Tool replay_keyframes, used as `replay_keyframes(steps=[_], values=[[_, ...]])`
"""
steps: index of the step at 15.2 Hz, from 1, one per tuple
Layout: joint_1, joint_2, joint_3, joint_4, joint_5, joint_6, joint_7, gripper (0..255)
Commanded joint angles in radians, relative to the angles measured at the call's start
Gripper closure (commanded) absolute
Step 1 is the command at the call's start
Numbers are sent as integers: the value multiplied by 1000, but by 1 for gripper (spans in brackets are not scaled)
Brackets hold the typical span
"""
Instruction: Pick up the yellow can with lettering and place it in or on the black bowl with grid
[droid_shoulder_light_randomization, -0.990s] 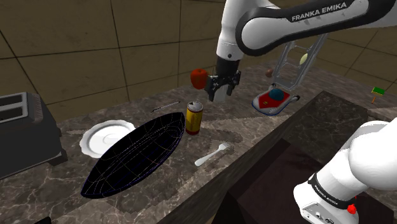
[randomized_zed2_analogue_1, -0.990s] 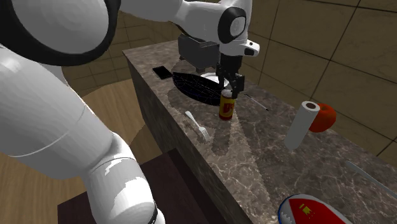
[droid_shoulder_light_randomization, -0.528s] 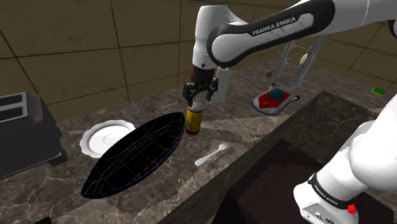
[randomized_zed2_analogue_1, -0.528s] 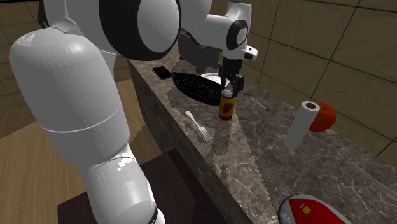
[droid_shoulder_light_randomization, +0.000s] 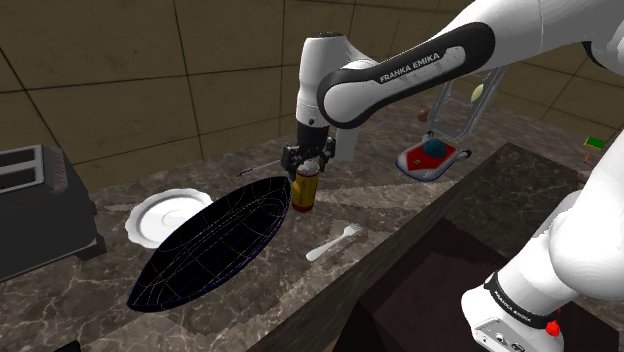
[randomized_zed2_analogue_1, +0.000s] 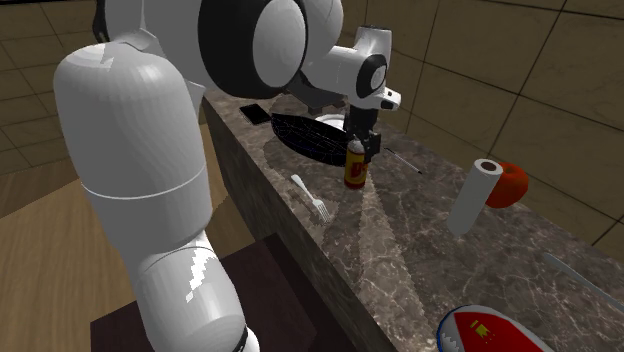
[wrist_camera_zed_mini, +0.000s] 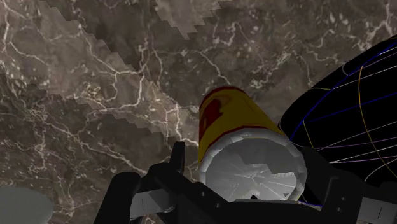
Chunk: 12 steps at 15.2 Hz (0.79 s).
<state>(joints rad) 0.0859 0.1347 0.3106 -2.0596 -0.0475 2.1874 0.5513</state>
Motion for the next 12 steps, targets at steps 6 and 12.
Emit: replay_keyframes(steps=[6,12], values=[[0,4,-1,-6,-2,10,1,0],[0,3,-1,-7,-1,10,0,255]])
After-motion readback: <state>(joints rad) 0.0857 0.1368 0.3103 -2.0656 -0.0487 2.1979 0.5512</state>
